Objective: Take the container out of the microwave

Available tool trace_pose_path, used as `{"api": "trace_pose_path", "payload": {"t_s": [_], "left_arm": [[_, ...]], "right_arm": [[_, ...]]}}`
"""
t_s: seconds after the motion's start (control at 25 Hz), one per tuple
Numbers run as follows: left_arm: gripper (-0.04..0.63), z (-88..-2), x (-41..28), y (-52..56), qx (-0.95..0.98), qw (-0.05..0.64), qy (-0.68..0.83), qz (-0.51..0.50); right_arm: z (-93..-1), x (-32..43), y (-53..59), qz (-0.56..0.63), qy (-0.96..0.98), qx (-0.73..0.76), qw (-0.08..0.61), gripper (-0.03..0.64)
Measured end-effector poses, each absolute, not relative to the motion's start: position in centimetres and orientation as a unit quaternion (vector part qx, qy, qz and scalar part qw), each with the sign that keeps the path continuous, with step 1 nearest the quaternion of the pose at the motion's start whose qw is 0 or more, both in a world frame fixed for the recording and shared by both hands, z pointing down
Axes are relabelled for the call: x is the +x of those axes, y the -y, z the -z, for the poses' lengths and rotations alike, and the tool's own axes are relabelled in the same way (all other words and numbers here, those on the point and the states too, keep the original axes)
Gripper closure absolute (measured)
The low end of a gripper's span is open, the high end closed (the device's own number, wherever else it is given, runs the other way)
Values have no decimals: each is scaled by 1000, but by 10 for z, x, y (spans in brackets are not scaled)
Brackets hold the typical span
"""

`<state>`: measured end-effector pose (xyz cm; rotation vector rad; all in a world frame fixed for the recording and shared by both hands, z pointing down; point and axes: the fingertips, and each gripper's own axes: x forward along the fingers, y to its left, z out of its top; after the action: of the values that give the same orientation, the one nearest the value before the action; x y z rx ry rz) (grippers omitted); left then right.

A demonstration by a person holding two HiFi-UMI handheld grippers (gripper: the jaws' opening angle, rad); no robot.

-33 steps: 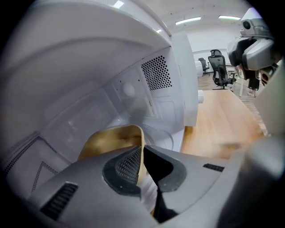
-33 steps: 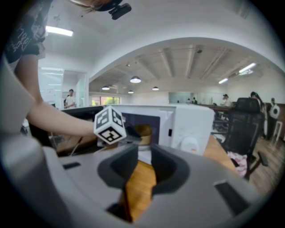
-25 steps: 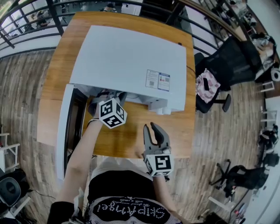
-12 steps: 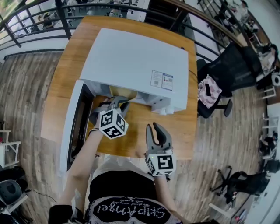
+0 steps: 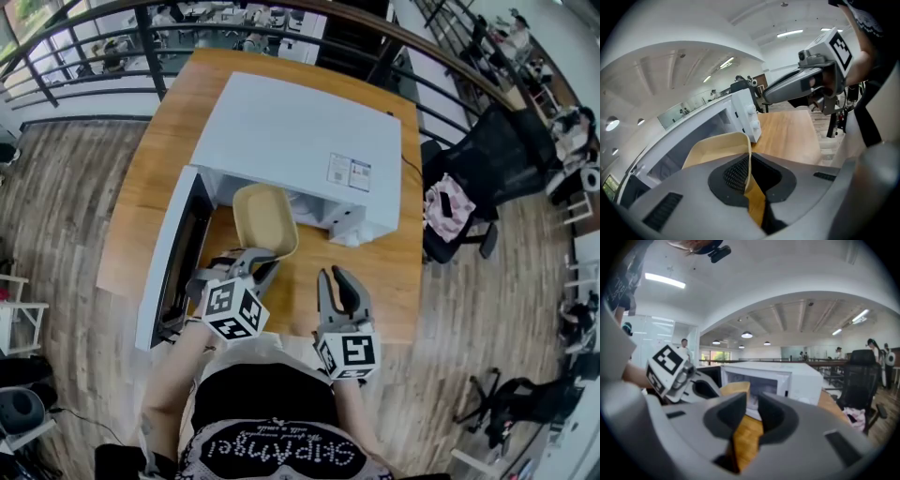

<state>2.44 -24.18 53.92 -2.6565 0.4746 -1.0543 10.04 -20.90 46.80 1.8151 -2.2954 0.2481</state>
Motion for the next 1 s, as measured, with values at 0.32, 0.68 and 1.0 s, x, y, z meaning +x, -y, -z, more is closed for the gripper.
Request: {"api": "trace_pose_path", "payload": {"t_s": [0.32, 0.68, 1.0], "left_arm": [[555, -497, 3, 173, -920, 122, -133, 347], [555, -458, -13, 153, -922, 147, -134, 332], [555, -460, -19, 151, -918, 146, -136, 344]], "right_arm": [[-448, 105, 188, -74, 779, 616, 87, 526], [-435, 99, 169, -72, 788, 606, 81, 539], [-433, 103, 168, -75, 786, 608, 82, 565]]}}
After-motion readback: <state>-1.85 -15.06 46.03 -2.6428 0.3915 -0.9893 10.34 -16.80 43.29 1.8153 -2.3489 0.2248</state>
